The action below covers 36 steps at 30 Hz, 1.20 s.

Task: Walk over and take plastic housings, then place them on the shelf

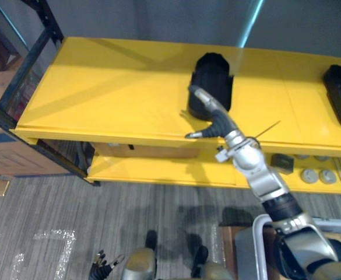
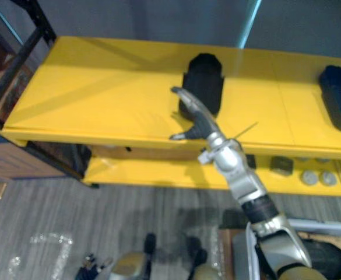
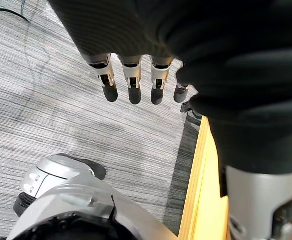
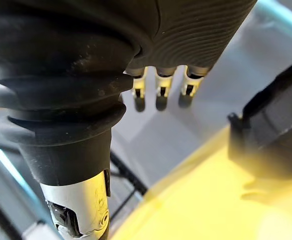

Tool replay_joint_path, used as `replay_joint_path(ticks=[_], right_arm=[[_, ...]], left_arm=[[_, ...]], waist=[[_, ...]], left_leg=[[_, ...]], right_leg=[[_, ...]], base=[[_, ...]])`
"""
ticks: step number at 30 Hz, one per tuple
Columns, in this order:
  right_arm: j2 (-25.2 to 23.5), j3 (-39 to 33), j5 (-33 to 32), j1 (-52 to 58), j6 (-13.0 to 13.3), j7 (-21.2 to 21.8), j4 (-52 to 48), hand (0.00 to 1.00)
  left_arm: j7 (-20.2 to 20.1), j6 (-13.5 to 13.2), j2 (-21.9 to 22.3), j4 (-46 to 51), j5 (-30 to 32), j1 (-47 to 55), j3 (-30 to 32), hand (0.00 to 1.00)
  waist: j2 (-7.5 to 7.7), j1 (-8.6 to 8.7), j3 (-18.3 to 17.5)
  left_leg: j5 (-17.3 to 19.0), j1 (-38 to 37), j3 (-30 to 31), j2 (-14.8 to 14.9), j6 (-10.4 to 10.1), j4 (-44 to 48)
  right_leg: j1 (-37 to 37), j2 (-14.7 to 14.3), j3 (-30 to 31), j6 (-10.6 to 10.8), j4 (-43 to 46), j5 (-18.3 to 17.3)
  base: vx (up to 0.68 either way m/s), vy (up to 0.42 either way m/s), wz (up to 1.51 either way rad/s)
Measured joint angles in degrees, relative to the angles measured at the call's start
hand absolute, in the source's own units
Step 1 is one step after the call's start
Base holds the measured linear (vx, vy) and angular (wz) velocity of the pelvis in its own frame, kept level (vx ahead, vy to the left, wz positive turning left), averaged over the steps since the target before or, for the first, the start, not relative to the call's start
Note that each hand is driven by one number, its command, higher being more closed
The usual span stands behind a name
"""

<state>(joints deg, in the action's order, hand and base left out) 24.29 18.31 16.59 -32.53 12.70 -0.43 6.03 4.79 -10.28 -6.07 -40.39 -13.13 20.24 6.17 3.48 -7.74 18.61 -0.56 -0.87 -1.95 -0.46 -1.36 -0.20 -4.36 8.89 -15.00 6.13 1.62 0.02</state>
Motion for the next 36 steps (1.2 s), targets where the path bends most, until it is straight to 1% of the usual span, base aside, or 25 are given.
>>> replay_joint_path(ticks=[1, 2, 3, 5, 8, 11, 13, 18, 20, 25, 26, 31, 34, 36], right_arm=[[0.3, 0.07, -0.02, 0.45, 0.02, 0.66, -1.6, 0.0], [0.85, 0.13, -0.09, 1.3, 0.03, 1.5, -3.41, 0.0], [1.11, 0.18, -0.17, 1.7, 0.04, 2.37, -3.99, 0.0], [2.33, 1.08, -0.51, 3.46, 0.04, 5.8, -5.94, 0.0], [3.19, 2.05, -0.57, 5.71, -0.77, 9.32, -7.32, 0.0], [3.93, 2.85, -0.52, 6.51, -2.99, 10.97, -7.64, 0.0], [4.51, 3.2, -0.33, 6.55, -3.83, 11.84, -7.59, 0.0], [4.92, 3.21, -0.03, 6.54, -4.16, 13.18, -4.39, 0.0], [4.93, 3.2, 0.1, 6.53, -4.56, 13.25, -2.61, 0.0], [4.92, 3.16, 3.29, 6.53, -6.42, 12.57, 3.01, 0.0], [4.91, 3.12, 4.13, 6.53, -6.39, 11.39, 4.53, 0.0], [4.74, 2.01, 6.81, 5.67, -6.34, 9.02, 7.59, 0.0], [4.56, 1.99, 9.59, 3.2, -6.37, 6.27, 10.55, 0.0], [4.56, 1.98, 12.6, 2.02, -6.53, 4.35, 11.87, 0.0]], left_arm=[[0.03, -0.08, -0.13, -0.88, 0.0, 0.01, 0.09, 0.0], [0.07, -0.08, -0.22, -1.61, -0.01, 0.07, 0.31, 0.0], [0.1, -0.08, -0.3, -1.71, -0.02, 0.09, 0.53, 0.0], [0.1, -0.18, -0.49, -1.74, -0.02, 0.05, 0.78, 0.0], [0.04, -0.23, -0.45, -1.91, -0.31, 0.02, 1.94, 0.0], [0.0, -0.96, -0.48, -2.82, -0.44, 0.0, 2.13, 0.0], [0.0, -1.09, -0.47, -3.4, -0.49, -0.01, 2.13, 0.0], [0.06, -1.34, -0.48, -3.54, -0.57, -0.05, 2.11, 0.0], [0.08, -1.25, -0.48, -3.53, -0.57, -0.05, 2.08, 0.0], [0.14, -0.81, -0.48, -3.53, -0.56, -0.09, 2.04, 0.0], [0.18, -0.79, -0.47, -3.54, -0.57, -0.09, 2.04, 0.0], [0.56, -0.75, -0.32, -3.51, -0.58, -0.19, 1.98, 0.0], [0.63, -0.53, -0.22, -3.51, -0.58, -0.2, 1.69, 0.0], [0.67, -0.35, -0.14, -3.51, -0.58, -0.2, 1.64, 0.0]], waist=[[0.33, 0.02, -0.17], [0.93, 0.46, -0.28], [1.14, 0.57, -0.4], [1.8, 0.73, -0.82], [2.16, 0.81, -1.04], [2.17, 0.87, -1.04], [2.17, 0.86, -1.05], [2.44, 0.89, -1.22], [2.59, 0.87, -1.32], [2.69, 0.81, -1.39], [2.68, 0.79, -1.39], [2.51, 0.6, -1.32], [1.83, 0.53, -0.93], [1.5, 0.5, -0.84]], left_leg=[[0.0, 0.0, -0.15, 0.08, 0.0, -0.29], [0.0, -0.04, -0.27, 0.05, 0.0, -0.29], [0.01, -0.04, -0.28, 0.04, 0.01, -0.3], [0.1, -0.04, -0.41, 0.01, 0.08, -0.34], [0.15, -0.04, -0.54, -0.03, 0.12, -0.42], [0.15, 0.0, -1.12, 0.0, 0.13, -0.54], [0.15, 0.0, -1.42, 0.04, 0.13, -0.59], [0.13, 0.0, -1.47, 0.03, 0.14, -0.59], [0.13, 0.02, -1.42, 0.01, 0.15, -0.59], [0.09, 0.04, -0.79, -0.25, 0.16, -0.57], [0.08, 0.05, -0.67, -0.3, 0.16, -0.54], [-0.13, 0.11, -0.34, -0.56, 0.14, -0.53], [-0.38, 0.12, -0.18, -0.69, 0.21, -0.55], [-0.63, 0.21, -0.07, -0.77, 0.29, -0.74]], right_leg=[[0.37, -0.01, 0.54, -0.02, 0.1, -0.01], [0.39, 0.0, 0.72, -0.03, 0.08, -0.01], [0.4, 0.0, 0.73, -0.05, 0.08, -0.03], [0.45, 0.0, 0.83, -0.1, 0.03, -0.06], [0.57, 0.02, 0.94, -0.14, 0.06, -0.09], [0.94, 0.04, 1.14, -0.2, 0.3, -0.13], [1.26, 0.04, 1.43, -0.25, 0.54, -0.16], [1.32, 0.04, 1.5, -0.25, 0.6, -0.16], [1.31, 0.06, 1.48, -0.25, 0.6, -0.16], [1.26, 0.16, 1.11, -0.19, 0.54, -0.12], [1.23, 0.16, 1.04, -0.18, 0.53, -0.12], [1.17, 0.15, 0.81, -0.12, 0.51, -0.09], [1.19, 0.24, 0.75, 0.04, 0.52, 0.01], [1.25, 0.31, 0.71, 0.14, 0.5, 0.08]], base=[[0.01, 0.009, -0.15], [0.02, 0.006, -0.1], [0.02, 0.005, -0.04], [0.0, 0.0, 0.0], [0.0, 0.0, 0.0], [-0.02, 0.006, -0.05], [-0.02, 0.007, -0.07], [0.0, 0.001, -0.01], [0.0, 0.0, 0.0], [0.0, 0.0, 0.0], [0.0, 0.0, 0.0], [0.0, 0.001, 0.02], [-0.03, 0.004, 0.02], [-0.03, 0.006, 0.03]])
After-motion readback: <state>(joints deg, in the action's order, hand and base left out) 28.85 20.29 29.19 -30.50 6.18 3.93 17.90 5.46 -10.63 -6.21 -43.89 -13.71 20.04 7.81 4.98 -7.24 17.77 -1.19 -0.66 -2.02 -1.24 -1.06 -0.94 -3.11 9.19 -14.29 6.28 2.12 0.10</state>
